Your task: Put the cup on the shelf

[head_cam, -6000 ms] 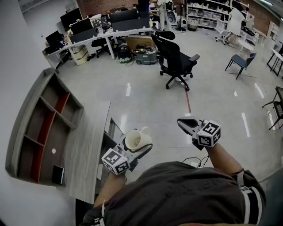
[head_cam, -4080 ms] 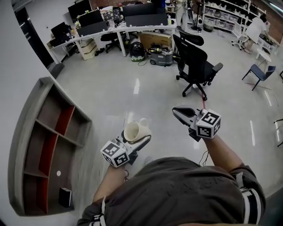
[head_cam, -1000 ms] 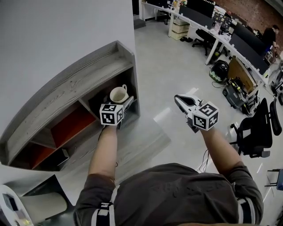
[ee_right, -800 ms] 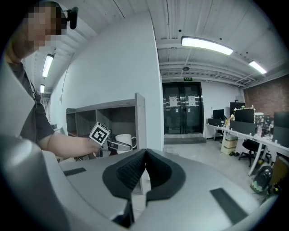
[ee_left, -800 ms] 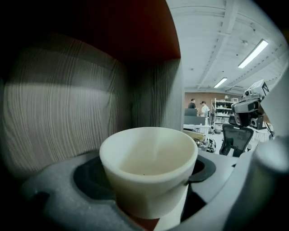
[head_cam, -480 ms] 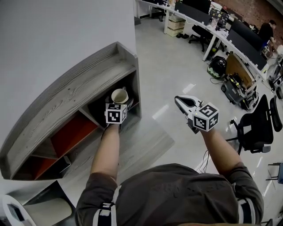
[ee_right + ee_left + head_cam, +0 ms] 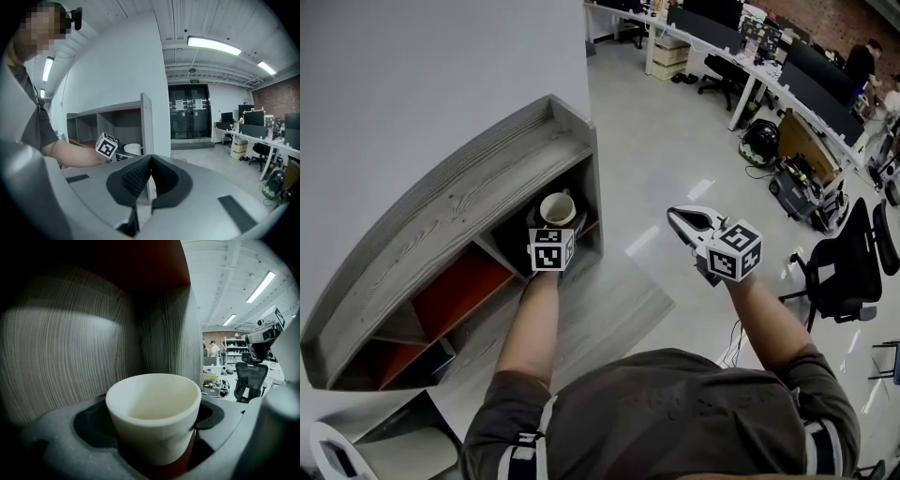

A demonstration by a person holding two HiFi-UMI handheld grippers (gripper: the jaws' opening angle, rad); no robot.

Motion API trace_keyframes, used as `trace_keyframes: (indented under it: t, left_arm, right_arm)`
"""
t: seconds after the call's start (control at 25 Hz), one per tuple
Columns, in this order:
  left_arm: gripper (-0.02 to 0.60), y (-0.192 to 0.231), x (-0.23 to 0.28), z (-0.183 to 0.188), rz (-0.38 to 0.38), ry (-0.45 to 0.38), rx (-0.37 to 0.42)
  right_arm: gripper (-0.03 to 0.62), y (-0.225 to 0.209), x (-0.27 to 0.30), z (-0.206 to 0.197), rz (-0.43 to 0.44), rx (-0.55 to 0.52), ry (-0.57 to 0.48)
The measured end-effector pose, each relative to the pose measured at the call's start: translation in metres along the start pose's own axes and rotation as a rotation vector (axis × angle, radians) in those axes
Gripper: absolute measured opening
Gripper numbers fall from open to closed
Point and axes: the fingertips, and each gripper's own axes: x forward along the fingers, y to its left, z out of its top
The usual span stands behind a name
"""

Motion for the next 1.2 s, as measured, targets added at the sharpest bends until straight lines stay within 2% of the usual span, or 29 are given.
trace_keyframes:
  t: [0.12,0.24,0.48,0.6,0.76,1.08,1.16,1.2]
  left_arm:
    - [0.431,0.004,-0.009,0.003,0.052,-0.042,0.007]
    - [0.434,0.003,-0.02,-0.002,0.084,-0.05,0.009]
    - [0.433,-0.031,-0.056,-0.014,0.075,-0.045,-0.045]
    - [0.433,-0.07,-0.08,-0.015,0.008,-0.06,-0.066]
    - [0.433,-0.141,-0.104,-0.005,-0.124,-0.078,-0.045]
    - [0.428,-0.278,-0.125,0.042,-0.366,-0.162,-0.029]
    - [0.384,-0.304,-0.131,0.048,-0.401,-0.178,-0.035]
    - [0.281,-0.314,-0.135,0.05,-0.407,-0.186,-0.042]
  right_arm:
    - [-0.008,0.002,-0.004,0.0,-0.001,-0.002,-0.004]
    - [-0.008,0.003,-0.01,0.0,-0.007,-0.003,-0.008]
    - [-0.008,0.004,-0.036,0.0,-0.026,0.003,-0.031]
    - [-0.008,0.005,-0.059,0.001,-0.035,0.001,-0.049]
    - [-0.008,0.001,-0.101,-0.002,-0.06,0.006,-0.073]
    - [-0.008,-0.01,-0.199,-0.022,-0.137,0.033,-0.088]
    - [-0.008,-0.011,-0.218,-0.028,-0.145,0.029,-0.088]
    - [-0.008,-0.01,-0.226,-0.029,-0.147,0.027,-0.09]
